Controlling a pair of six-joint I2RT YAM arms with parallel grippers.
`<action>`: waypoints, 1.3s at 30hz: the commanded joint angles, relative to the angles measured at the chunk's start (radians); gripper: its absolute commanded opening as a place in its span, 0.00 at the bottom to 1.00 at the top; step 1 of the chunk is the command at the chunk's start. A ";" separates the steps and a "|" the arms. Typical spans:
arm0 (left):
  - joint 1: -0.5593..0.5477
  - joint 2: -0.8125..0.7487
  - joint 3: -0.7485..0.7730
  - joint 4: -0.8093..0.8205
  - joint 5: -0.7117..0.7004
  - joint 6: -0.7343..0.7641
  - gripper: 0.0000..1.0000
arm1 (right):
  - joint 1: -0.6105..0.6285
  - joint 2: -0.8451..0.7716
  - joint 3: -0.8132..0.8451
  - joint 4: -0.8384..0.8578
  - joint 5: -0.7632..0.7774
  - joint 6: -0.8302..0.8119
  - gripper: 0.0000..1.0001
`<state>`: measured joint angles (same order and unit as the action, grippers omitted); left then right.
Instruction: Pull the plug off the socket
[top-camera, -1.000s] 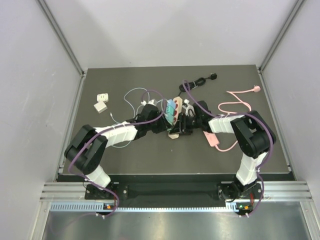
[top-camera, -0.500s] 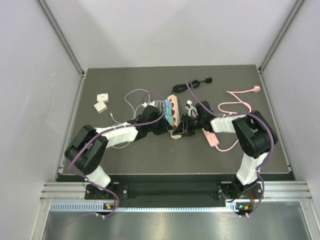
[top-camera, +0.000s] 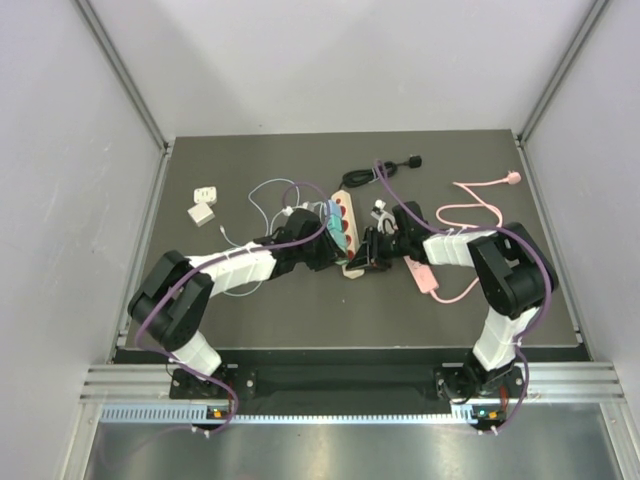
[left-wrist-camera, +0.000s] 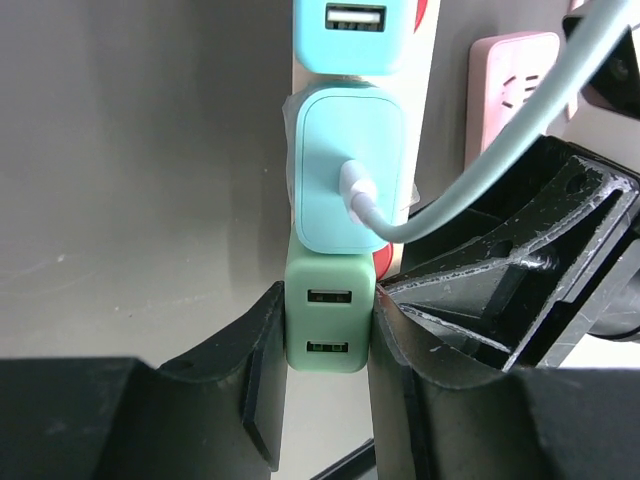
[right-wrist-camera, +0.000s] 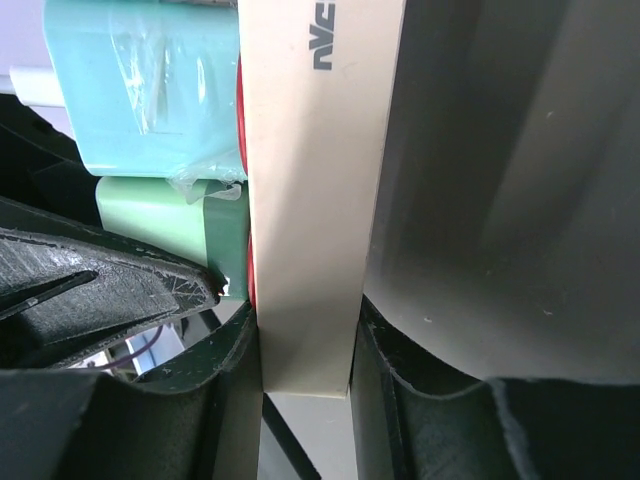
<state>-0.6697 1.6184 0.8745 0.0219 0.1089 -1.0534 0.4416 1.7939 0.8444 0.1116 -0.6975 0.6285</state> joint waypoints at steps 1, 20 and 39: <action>0.007 -0.103 0.109 -0.118 -0.046 0.007 0.00 | -0.064 -0.016 -0.005 0.013 0.223 -0.079 0.00; -0.111 0.049 0.339 -0.402 -0.293 0.190 0.00 | -0.063 -0.011 0.005 -0.003 0.265 -0.122 0.00; -0.016 -0.123 0.144 -0.151 0.106 0.254 0.00 | -0.113 -0.005 -0.010 0.046 0.167 -0.116 0.00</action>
<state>-0.6991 1.6112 1.0271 -0.1783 0.0925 -0.8333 0.3908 1.7847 0.8360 0.1192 -0.6624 0.5434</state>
